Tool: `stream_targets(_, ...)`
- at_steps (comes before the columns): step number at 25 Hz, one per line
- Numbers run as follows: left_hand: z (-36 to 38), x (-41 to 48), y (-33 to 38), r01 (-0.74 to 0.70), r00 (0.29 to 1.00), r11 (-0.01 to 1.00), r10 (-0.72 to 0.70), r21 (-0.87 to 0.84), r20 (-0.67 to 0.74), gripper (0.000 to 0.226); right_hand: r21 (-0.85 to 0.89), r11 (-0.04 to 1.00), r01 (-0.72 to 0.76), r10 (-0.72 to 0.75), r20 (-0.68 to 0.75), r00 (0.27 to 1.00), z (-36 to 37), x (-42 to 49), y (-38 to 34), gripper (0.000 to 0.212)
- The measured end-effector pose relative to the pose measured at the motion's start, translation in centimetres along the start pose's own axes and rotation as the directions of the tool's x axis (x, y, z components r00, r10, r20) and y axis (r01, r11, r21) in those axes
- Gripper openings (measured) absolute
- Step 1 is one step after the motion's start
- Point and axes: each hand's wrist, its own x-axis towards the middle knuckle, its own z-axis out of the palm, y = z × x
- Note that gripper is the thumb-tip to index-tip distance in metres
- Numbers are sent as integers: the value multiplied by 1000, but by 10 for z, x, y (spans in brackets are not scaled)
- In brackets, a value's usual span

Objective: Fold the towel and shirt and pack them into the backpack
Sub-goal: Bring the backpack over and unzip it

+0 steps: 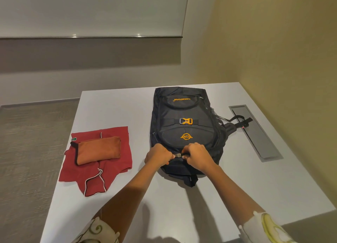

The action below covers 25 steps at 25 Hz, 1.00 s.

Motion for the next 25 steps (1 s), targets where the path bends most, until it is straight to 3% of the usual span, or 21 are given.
stream_targets(14, -30, 14, -42, -11, 985, 998, 21, 62, -169, 22, 88, 996, -26, 32, -63, 997, 2, -1, 6, 19)
stream_targets(19, -35, 20, -49, -51, 993, 997, 56, 54, -106, 20, 71, 996, -57, 57, 13, 998, 0, 5, 4, 23)
stream_targets(25, -32, 25, -58, -107, 993, 993, 105, -52, -45, 20, 25, 998, 52, -52, -4, 999, 17, 18, -38, 36)
